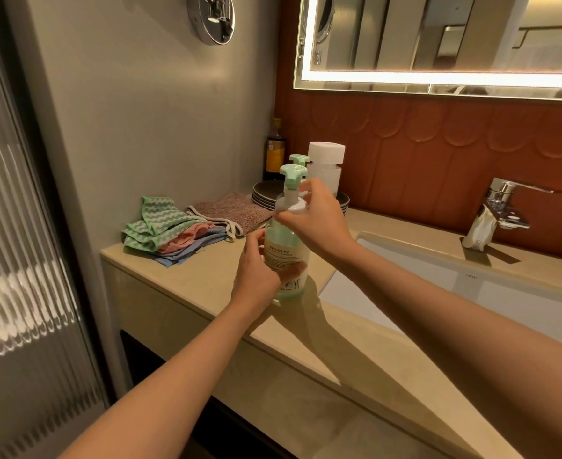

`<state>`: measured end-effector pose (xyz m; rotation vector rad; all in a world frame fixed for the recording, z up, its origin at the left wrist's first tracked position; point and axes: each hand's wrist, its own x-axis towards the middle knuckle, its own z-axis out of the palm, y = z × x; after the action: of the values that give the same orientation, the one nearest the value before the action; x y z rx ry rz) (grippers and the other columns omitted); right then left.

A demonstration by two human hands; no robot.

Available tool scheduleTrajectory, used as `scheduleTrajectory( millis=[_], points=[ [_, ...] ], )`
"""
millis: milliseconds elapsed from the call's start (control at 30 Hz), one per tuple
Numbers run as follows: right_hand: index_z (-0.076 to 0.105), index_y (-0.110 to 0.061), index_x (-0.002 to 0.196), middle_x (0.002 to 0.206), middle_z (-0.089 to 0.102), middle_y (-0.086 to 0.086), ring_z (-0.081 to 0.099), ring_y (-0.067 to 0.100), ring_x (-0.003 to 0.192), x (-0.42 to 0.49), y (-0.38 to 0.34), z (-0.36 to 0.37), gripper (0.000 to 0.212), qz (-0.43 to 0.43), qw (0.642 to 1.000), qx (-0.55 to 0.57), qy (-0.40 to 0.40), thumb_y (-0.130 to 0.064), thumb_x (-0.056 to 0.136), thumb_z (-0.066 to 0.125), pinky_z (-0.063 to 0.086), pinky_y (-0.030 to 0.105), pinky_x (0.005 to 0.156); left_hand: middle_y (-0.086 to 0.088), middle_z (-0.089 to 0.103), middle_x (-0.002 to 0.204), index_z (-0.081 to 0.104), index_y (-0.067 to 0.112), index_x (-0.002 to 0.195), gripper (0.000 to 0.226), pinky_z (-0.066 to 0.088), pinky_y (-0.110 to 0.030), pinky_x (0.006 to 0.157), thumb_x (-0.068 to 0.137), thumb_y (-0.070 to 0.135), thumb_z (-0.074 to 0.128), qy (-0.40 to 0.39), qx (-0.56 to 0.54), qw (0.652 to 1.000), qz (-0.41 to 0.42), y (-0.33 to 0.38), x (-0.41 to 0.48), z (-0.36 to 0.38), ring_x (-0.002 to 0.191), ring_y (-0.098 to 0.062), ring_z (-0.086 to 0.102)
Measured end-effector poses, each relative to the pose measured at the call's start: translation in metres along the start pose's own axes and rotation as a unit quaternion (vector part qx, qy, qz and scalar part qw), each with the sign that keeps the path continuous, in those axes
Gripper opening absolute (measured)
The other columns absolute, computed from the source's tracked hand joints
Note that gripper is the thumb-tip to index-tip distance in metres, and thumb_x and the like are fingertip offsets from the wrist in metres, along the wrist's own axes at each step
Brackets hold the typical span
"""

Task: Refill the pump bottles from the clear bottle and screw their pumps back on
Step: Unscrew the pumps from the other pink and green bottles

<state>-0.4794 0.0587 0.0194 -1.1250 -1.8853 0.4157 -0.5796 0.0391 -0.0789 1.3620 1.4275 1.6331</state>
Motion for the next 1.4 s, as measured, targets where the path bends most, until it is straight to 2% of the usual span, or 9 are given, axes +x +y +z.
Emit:
scheduleTrajectory(
  millis=[100,167,300,467,600,733,1033,1233,1400],
  points=[
    [0.036,-0.017,0.133,0.129,0.050,0.005,0.049,0.025,0.118,-0.004,0.000,0.000,0.057,-0.008,0.997,0.044,-0.056,-0.023,0.083,0.061,0.041,0.045,0.098,0.005,0.052,0.118,0.039,0.033,0.117,0.068,0.046,-0.048,0.096,0.065,0.024,0.082,-0.007,-0.027,1.000,0.001,0.000,-0.001,0.000,0.114,-0.019,0.049],
    [0.035,-0.017,0.134,0.131,0.048,0.005,0.047,0.025,0.119,-0.002,0.000,0.002,0.061,0.000,0.998,0.029,-0.064,-0.031,0.082,0.064,0.040,0.051,0.100,0.004,0.052,0.118,0.040,0.032,0.119,0.068,0.046,-0.048,0.096,0.065,0.023,0.081,-0.008,-0.025,1.000,0.004,0.000,-0.001,0.000,0.114,-0.020,0.049],
    [0.040,-0.016,0.130,0.128,0.045,0.006,0.045,0.021,0.118,0.003,0.000,0.003,0.075,0.014,0.999,-0.044,0.001,-0.051,0.072,0.071,0.045,0.043,0.095,0.006,0.052,0.120,0.037,0.035,0.122,0.075,0.046,-0.047,0.095,0.063,0.030,0.083,0.002,-0.001,1.000,-0.003,0.000,-0.001,0.000,0.115,-0.017,0.048],
    [0.045,-0.011,0.122,0.124,0.052,0.007,0.051,0.021,0.111,0.002,0.000,0.002,0.050,0.005,0.999,0.032,-0.027,-0.024,0.079,0.066,0.048,0.033,0.085,0.004,0.051,0.122,0.039,0.032,0.122,0.072,0.045,-0.048,0.096,0.064,0.029,0.082,0.000,-0.005,1.000,0.001,-0.001,-0.001,0.000,0.116,-0.020,0.048],
    [0.042,-0.014,0.119,0.124,0.052,0.006,0.052,0.020,0.108,0.000,0.001,0.002,0.041,-0.001,0.997,0.053,-0.058,-0.022,0.083,0.062,0.043,0.029,0.078,0.003,0.052,0.121,0.040,0.030,0.122,0.070,0.045,-0.049,0.097,0.066,0.025,0.081,-0.006,-0.022,1.000,0.002,-0.002,-0.001,0.000,0.117,-0.021,0.048],
    [0.043,-0.012,0.126,0.129,0.049,0.006,0.049,0.020,0.114,0.002,0.003,0.001,0.065,0.003,1.000,0.003,-0.013,-0.040,0.075,0.073,0.046,0.030,0.084,0.006,0.051,0.122,0.038,0.034,0.122,0.074,0.045,-0.048,0.096,0.064,0.029,0.083,0.002,-0.001,1.000,0.000,-0.002,-0.001,0.000,0.116,-0.018,0.047],
    [0.053,-0.012,0.113,0.101,0.056,-0.004,0.055,0.011,0.092,0.006,-0.012,-0.022,0.039,-0.034,0.996,0.079,0.003,-0.031,0.082,0.068,0.046,0.020,0.072,0.007,0.054,0.118,0.040,0.033,0.121,0.077,0.048,-0.045,0.092,0.059,0.031,0.086,0.009,0.012,1.000,0.017,-0.003,0.000,-0.001,0.111,-0.012,0.050],
    [0.051,-0.011,0.117,0.103,0.055,-0.005,0.054,0.002,0.083,0.022,-0.031,-0.067,0.042,-0.047,0.986,0.145,0.067,-0.033,0.084,0.065,0.043,0.011,0.061,0.005,0.053,0.119,0.038,0.032,0.125,0.076,0.049,-0.039,0.091,0.063,0.030,0.083,0.007,0.048,0.998,0.039,-0.004,-0.004,-0.001,0.110,-0.011,0.050],
    [0.052,-0.012,0.116,0.103,0.057,-0.005,0.054,0.001,0.083,0.039,-0.032,-0.104,0.041,-0.037,0.971,0.174,0.161,-0.037,0.086,0.062,0.041,0.008,0.061,0.015,0.053,0.112,0.038,0.038,0.118,0.071,0.046,-0.023,0.080,0.063,0.031,0.083,0.002,0.066,0.997,0.039,-0.001,0.001,-0.005,0.104,-0.002,0.051]
  ],
)
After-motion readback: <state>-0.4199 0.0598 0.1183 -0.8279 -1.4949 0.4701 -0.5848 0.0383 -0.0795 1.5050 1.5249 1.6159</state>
